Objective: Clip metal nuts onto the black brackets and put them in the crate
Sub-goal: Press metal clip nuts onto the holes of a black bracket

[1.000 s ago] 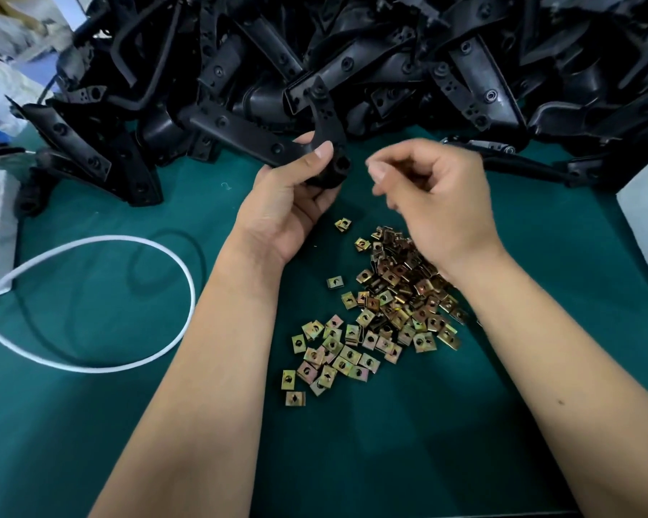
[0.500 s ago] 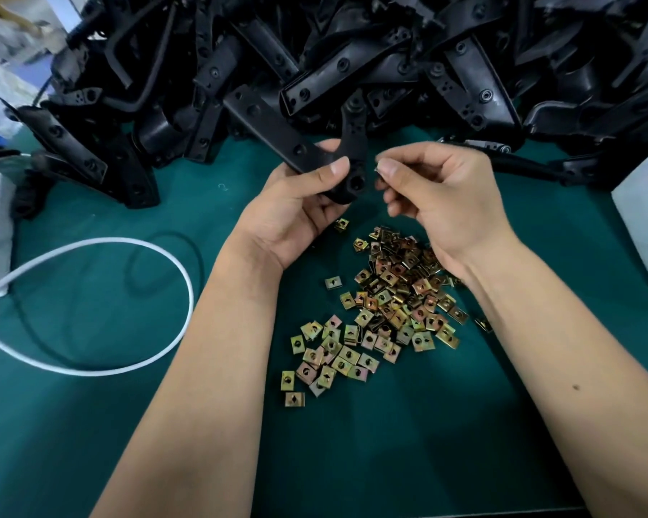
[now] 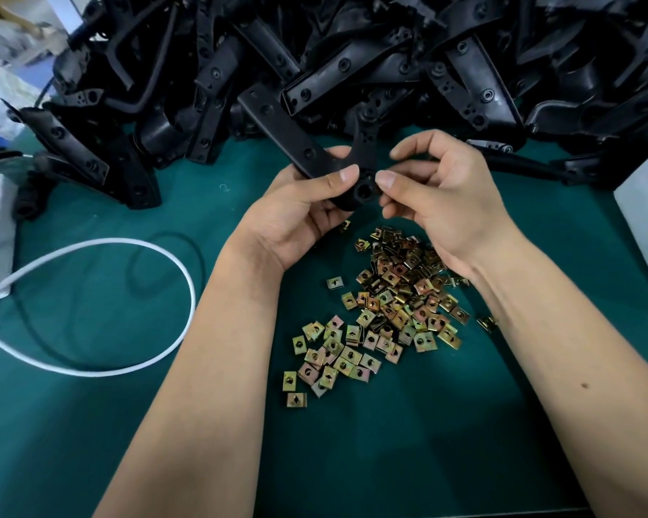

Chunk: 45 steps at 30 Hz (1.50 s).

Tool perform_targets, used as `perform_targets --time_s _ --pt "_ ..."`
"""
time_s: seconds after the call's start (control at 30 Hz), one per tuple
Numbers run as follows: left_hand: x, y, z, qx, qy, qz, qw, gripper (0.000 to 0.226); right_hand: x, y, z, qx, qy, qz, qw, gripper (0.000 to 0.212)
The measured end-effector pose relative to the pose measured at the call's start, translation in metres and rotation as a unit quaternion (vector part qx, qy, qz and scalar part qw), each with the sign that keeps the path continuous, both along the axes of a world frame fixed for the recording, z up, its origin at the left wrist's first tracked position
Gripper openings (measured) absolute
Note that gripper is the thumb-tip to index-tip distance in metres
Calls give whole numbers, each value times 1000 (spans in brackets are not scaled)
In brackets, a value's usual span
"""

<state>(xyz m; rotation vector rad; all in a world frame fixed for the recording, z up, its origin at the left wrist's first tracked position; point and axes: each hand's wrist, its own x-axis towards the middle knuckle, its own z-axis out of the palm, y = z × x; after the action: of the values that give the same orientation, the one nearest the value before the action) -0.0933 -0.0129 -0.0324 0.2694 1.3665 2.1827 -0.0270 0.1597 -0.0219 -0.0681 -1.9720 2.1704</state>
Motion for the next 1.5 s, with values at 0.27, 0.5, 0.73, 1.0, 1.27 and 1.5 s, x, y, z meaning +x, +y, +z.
perform_targets --time_s 0.27,0.5,0.73,1.0,1.27,1.5 --pt "0 -2 -2 20 -15 1 1000 50 1 -7 0 -47 -12 2 999 25" --pt "0 -1 -1 19 -17 7 1000 55 1 -5 3 -47 -11 8 999 25" --pt "0 -1 -2 12 -13 4 1000 52 2 -6 4 -46 -13 6 999 27" --pt "1 0 -1 8 -13 8 1000 58 2 -6 5 -40 -18 -2 999 26" --pt "1 0 1 -7 -11 8 1000 54 2 -5 4 -33 -16 -4 999 30" --pt "1 -2 3 -8 1 -24 1000 46 2 -2 5 -42 -32 7 999 31"
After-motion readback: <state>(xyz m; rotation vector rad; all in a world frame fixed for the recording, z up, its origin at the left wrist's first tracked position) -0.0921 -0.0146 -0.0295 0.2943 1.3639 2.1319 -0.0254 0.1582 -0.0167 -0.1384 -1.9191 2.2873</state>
